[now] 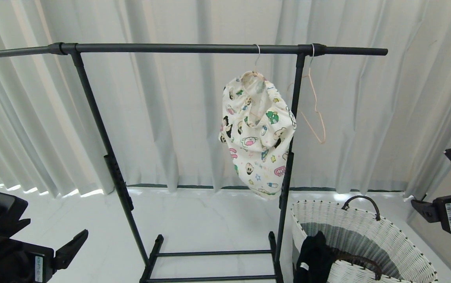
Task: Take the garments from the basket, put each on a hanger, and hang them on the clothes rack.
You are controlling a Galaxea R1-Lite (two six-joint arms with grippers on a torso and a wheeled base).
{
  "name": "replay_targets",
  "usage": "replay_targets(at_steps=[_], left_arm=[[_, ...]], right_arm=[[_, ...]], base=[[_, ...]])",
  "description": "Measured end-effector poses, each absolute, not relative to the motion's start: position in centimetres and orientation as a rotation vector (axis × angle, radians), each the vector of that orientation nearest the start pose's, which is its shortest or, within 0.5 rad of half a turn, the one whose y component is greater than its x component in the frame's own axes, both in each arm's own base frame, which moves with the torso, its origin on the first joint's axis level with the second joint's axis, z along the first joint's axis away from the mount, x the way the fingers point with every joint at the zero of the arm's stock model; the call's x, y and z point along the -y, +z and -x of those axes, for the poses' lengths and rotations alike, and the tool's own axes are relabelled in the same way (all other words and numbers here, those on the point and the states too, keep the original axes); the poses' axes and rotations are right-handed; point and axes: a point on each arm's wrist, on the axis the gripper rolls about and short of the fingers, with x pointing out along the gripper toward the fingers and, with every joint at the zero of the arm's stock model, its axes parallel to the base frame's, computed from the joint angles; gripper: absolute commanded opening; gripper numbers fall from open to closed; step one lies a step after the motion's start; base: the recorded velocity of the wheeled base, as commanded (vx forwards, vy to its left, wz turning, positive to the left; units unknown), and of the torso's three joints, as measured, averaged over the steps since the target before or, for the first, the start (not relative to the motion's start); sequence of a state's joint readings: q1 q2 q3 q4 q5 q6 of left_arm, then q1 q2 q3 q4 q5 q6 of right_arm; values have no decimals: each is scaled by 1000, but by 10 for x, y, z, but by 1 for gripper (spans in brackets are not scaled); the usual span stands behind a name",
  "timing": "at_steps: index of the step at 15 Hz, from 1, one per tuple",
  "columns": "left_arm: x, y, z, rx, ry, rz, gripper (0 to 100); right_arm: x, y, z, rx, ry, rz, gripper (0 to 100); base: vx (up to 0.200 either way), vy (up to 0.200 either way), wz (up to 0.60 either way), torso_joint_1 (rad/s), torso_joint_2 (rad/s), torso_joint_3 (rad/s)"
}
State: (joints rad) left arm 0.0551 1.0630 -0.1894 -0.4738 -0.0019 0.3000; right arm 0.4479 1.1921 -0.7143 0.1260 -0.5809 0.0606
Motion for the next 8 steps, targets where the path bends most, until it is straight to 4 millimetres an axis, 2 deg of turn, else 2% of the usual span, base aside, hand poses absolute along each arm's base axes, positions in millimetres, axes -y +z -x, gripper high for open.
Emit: replay_targets(at_steps=[8], left_arm=[[-6,132,-116,-420,-10,-285,100]], right_arm=[[-54,206,-141,-519,-144,237,100]], base=[[0,0,0,-162,463,299]])
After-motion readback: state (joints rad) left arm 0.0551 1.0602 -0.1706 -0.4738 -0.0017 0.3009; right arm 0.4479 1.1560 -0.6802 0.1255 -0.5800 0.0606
